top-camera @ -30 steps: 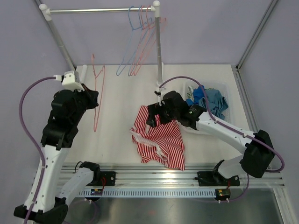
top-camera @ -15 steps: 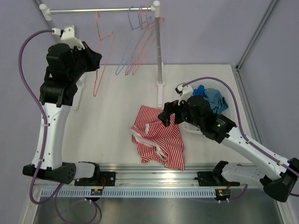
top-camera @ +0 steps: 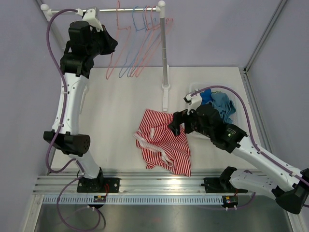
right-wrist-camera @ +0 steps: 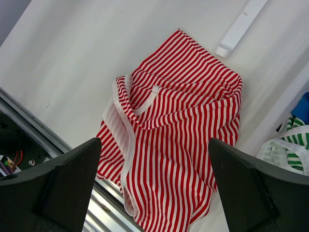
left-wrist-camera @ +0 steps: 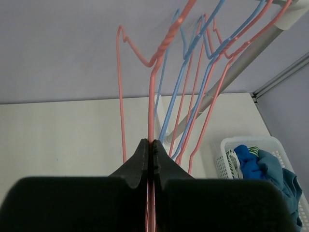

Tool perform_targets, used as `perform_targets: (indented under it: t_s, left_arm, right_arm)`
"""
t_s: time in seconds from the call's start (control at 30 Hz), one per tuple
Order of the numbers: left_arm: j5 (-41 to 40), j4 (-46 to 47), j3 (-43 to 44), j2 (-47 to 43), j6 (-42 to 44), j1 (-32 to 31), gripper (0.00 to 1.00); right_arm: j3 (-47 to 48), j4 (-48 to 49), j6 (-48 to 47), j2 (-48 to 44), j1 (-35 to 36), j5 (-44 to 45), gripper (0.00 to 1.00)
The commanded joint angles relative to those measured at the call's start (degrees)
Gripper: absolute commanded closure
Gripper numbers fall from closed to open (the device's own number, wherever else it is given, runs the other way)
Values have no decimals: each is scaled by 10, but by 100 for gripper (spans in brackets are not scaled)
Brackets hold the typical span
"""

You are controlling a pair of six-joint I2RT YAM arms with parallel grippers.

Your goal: Remove the tank top from the hanger

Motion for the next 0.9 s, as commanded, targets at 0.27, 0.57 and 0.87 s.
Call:
perform_targets:
  t_s: [0.27, 0.57, 0.87]
  left_arm:
    - [48, 80, 37, 73, -15, 1, 100]
    - [41, 103, -45, 46, -9, -20, 80]
    - [-28, 97, -126, -80, 6, -15, 1]
  right_arm:
    - [-40, 44, 16, 11, -1, -23, 1]
    - [-25, 59, 26, 125, -1, -38, 0]
    - [66, 20, 29, 324, 0, -41, 0]
